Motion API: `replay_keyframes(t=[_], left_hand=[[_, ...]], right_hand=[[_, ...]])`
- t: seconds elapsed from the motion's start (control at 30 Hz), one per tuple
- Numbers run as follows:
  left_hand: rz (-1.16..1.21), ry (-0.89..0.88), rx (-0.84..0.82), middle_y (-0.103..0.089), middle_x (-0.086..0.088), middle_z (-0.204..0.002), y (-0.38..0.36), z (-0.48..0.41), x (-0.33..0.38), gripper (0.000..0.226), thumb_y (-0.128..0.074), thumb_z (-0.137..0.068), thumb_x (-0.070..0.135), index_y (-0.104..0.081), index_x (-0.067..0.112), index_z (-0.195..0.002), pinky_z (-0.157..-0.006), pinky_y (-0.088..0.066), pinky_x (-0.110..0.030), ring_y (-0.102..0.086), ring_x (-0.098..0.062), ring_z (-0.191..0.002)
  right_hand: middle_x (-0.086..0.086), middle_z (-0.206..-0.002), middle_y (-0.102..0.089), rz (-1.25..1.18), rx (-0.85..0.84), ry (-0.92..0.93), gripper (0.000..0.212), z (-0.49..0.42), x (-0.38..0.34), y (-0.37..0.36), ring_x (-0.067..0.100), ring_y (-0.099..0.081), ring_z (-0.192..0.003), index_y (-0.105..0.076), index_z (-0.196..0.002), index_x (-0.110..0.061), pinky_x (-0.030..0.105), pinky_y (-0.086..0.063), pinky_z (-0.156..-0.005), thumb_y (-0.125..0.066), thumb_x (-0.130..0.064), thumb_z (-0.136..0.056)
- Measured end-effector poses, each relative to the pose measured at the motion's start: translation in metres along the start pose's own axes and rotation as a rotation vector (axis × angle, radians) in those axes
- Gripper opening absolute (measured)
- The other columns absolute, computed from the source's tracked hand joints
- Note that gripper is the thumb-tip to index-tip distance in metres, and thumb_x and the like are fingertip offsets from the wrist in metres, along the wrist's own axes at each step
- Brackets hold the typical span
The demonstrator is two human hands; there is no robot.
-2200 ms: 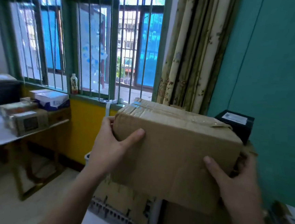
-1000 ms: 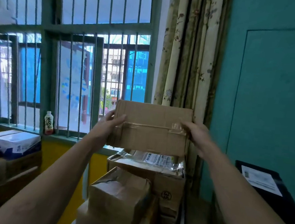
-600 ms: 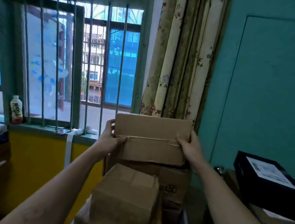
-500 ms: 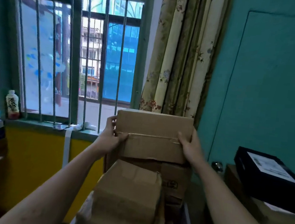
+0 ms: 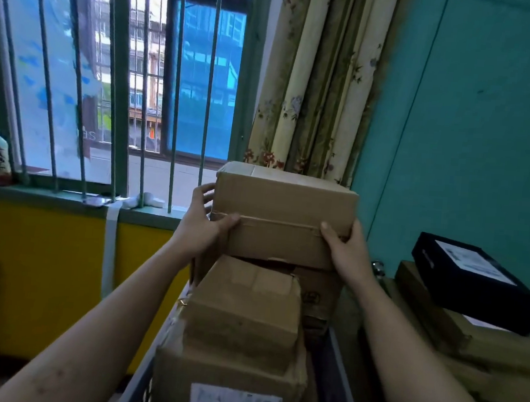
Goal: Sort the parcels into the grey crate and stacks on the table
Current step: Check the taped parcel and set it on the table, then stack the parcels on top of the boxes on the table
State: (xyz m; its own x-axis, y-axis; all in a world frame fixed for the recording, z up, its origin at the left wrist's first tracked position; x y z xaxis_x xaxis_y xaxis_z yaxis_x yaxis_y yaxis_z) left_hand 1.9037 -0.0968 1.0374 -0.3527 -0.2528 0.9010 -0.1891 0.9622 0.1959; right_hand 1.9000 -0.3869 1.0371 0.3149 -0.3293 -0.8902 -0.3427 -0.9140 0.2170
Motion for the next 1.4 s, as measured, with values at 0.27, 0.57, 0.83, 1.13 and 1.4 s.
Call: replay_keyframes(t=[0.27, 0.57, 0.83, 1.13, 1.4], left_hand=[[-0.078, -0.022, 0.113, -0.033, -0.008, -0.159, 0.010, 0.017, 0.015, 0.086, -0.076, -0.087, 0.027, -0.024, 0.021, -0.155, -0.114, -0.035, -0.045, -0.034, -0.025, -0.145], [-0.222, -0.176, 0.159, -0.039, 0.001, -0.156, -0.019, 0.073, 0.084, 0.080, -0.074, -0.089, 0.029, -0.028, 0.028, -0.153, -0.110, -0.039, -0.040, -0.038, -0.018, -0.141], [-0.256, -0.308, 0.057, -0.044, 0.015, -0.148, -0.117, 0.163, 0.147, 0.074, -0.075, -0.086, 0.036, -0.035, 0.036, -0.148, -0.104, -0.031, -0.025, -0.037, 0.003, -0.132], [-0.126, -0.317, -0.202, -0.046, 0.025, -0.141, -0.268, 0.262, 0.184, 0.070, -0.072, -0.087, 0.026, -0.039, 0.036, -0.147, -0.093, -0.033, 0.004, -0.039, 0.016, -0.129], [-0.030, -0.266, -0.363, -0.051, 0.021, -0.141, -0.397, 0.319, 0.173, 0.063, -0.071, -0.090, 0.018, -0.044, 0.029, -0.145, -0.112, -0.042, -0.030, -0.044, 0.005, -0.133]], right_hand=[[-0.005, -0.139, -0.050, 0.033, 0.032, -0.022, 0.071, 0.018, -0.001, 0.009, 0.017, -0.046, -0.130, -0.029, -0.153, -0.024, 0.031, -0.035, -0.104, -0.067, -0.029, -0.093], [-0.002, -0.159, -0.031, 0.035, 0.016, 0.101, 0.080, 0.066, -0.041, 0.041, 0.019, -0.031, -0.144, -0.022, -0.156, -0.027, 0.031, -0.027, -0.112, -0.069, -0.031, -0.092], [-0.015, -0.158, -0.029, -0.060, -0.069, 0.244, 0.076, 0.136, -0.065, 0.133, 0.005, -0.031, -0.139, -0.027, -0.150, -0.045, 0.024, -0.029, -0.107, -0.071, -0.030, -0.089], [-0.016, -0.154, -0.036, -0.043, 0.007, 0.182, 0.073, 0.187, -0.016, 0.280, 0.003, -0.040, -0.134, -0.031, -0.146, -0.047, 0.023, -0.036, -0.105, -0.072, -0.027, -0.089], [-0.016, -0.155, -0.036, 0.064, 0.141, -0.016, 0.072, 0.221, 0.073, 0.400, 0.007, -0.038, -0.137, -0.032, -0.149, -0.038, 0.030, -0.034, -0.112, -0.071, -0.024, -0.090]])
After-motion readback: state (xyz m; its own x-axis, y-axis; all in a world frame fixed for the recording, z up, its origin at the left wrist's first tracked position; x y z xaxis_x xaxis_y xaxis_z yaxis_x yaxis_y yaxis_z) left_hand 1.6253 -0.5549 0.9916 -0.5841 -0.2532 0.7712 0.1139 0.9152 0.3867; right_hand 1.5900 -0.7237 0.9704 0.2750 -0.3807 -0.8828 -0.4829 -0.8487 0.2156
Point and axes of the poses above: each hand's wrist, its own z-axis away from the middle knuckle, its own y-axis out of the back of the hand, x = y × z, the point moved 10 cm from there along -z, towards the middle knuckle
